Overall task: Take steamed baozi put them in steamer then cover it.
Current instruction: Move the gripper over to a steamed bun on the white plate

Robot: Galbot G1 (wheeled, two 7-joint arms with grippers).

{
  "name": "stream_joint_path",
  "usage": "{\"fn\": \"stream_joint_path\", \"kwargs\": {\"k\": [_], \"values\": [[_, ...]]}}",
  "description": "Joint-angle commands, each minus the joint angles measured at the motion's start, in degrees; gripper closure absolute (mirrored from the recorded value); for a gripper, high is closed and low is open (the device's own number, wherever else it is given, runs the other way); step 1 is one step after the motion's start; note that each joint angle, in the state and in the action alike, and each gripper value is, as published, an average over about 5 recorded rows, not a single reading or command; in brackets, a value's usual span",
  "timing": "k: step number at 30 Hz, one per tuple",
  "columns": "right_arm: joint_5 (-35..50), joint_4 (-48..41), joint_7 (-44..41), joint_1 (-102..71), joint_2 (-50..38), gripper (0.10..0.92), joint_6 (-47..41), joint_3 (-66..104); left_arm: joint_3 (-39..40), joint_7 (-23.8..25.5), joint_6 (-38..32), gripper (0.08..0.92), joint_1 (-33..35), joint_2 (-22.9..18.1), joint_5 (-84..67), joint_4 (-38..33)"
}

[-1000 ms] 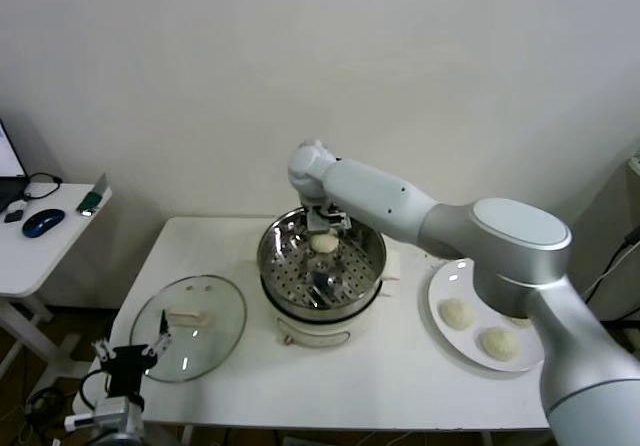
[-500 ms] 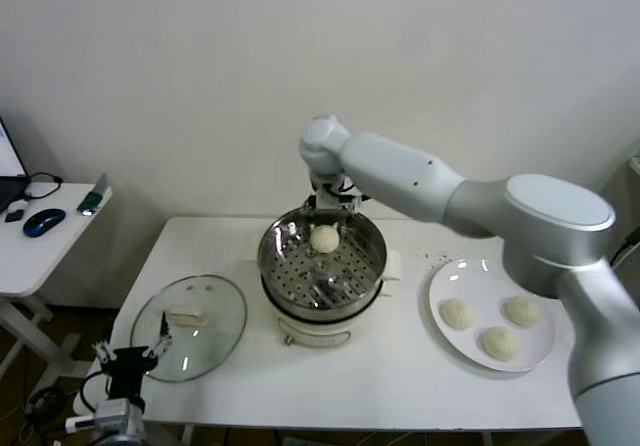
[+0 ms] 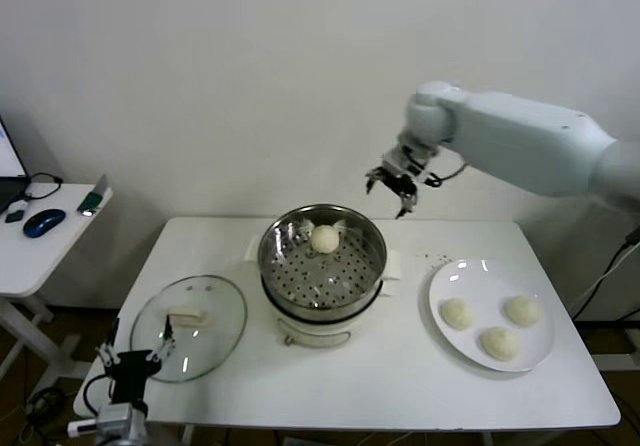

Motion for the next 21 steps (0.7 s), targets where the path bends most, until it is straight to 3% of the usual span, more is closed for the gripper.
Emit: {"fn": "stream_joint_path", "kwargs": {"k": [1, 11, 21], "values": [[10.78, 6.27, 2.24, -9.12, -17.29, 0.203, -17.19, -1.01, 0.08, 0.0, 0.08, 0.177, 0.2, -0.05, 0.17, -0.24], [-0.7, 1.79, 0.8, -24.47, -15.39, 0.203, -16.31, 8.14, -0.25, -0.06, -0.05, 0.177, 0.81, -0.4, 0.39, -0.32], [-6.22, -4.91, 0.82, -30.17, -10.34, 0.203, -14.62, 13.86, -0.55, -0.03, -0.14, 0.177, 1.18, -0.43, 0.32, -0.57]]}}
